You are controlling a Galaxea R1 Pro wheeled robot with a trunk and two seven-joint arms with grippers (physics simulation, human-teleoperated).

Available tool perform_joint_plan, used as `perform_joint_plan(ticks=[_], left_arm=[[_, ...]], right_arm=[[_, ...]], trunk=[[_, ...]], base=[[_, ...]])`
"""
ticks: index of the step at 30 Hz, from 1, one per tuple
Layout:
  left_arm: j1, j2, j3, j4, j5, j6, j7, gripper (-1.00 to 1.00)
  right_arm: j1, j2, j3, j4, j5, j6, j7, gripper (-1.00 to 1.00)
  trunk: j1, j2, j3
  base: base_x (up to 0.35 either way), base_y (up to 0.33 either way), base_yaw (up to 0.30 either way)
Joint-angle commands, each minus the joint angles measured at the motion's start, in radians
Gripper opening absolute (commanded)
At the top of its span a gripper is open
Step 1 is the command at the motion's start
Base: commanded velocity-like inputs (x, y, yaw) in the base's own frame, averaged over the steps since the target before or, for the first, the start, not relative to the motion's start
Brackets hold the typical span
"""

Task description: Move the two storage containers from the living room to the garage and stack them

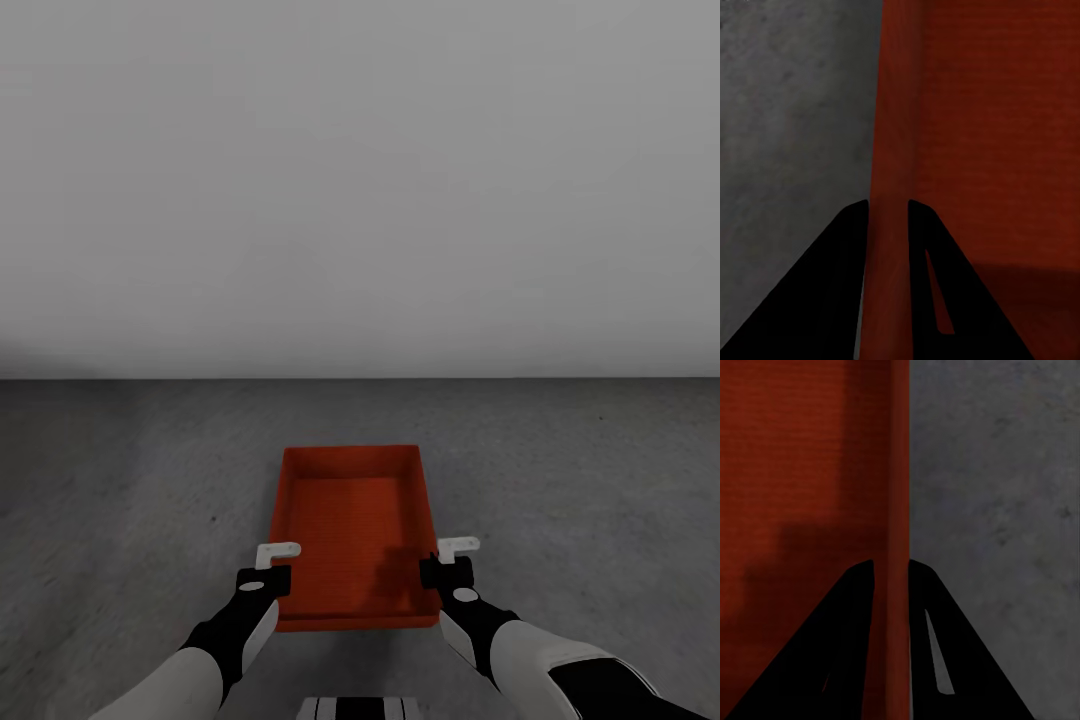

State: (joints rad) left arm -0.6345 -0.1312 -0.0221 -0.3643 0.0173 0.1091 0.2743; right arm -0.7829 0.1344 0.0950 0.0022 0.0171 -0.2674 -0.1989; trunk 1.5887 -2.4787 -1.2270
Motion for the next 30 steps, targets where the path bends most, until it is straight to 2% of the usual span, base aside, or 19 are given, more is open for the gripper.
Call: perform_joint_plan(ticks=[1,2,7,13,27,28,29,30], left_arm=[[-0.001,-0.001,0.027,-0.011,-0.023,-0.037,0.023,-1.0],[-0.001,-0.001,0.003,-0.008,-0.004,0.0,0.011,-1.0],[-0.001,0.002,-0.04,0.011,0.051,-0.016,0.017,-1.0],[-0.001,0.005,-0.039,-0.001,0.032,0.003,0.013,-1.0],[-0.001,0.005,-0.033,-0.002,0.026,0.003,0.011,-1.0],[0.0,0.005,-0.033,-0.001,0.026,0.003,0.011,-1.0],[0.0,0.005,-0.026,0.002,0.022,0.003,0.011,1.0],[0.0,0.004,-0.02,0.007,0.017,0.004,0.011,1.0]], right_arm=[[0.001,0.004,-0.029,0.002,0.01,0.002,0.001,-1.0],[0.001,0.004,0.002,0.002,0.008,0.002,-0.001,-1.0],[0.001,0.001,0.014,0.002,0.006,-0.001,-0.003,-1.0],[0.001,0.0,0.007,0.001,0.002,-0.005,-0.008,-1.0],[0.001,-0.001,0.0,-0.001,0.004,-0.007,-0.007,-1.0],[0.001,-0.001,0.0,-0.001,0.004,-0.007,-0.007,1.0],[0.001,-0.001,-0.003,-0.001,0.004,-0.007,-0.007,1.0],[0.001,-0.001,-0.002,-0.001,0.005,-0.008,-0.007,1.0]], trunk=[[0.0,0.0,-0.001],[0.0,0.0,-0.001],[0.0,0.0,-0.001],[0.0,0.0,-0.001],[0.0,0.0,-0.001],[0.0,0.0,-0.001],[0.0,0.0,-0.001],[0.0,0.0,-0.001]], base=[[0.0,0.0,0.0],[0.0,0.0,0.0],[0.0,0.0,0.0],[0.0,0.0,0.0],[0.0,0.0,0.0],[0.0,0.0,0.0],[0.0,0.0,0.0],[0.0,0.0,0.0]])
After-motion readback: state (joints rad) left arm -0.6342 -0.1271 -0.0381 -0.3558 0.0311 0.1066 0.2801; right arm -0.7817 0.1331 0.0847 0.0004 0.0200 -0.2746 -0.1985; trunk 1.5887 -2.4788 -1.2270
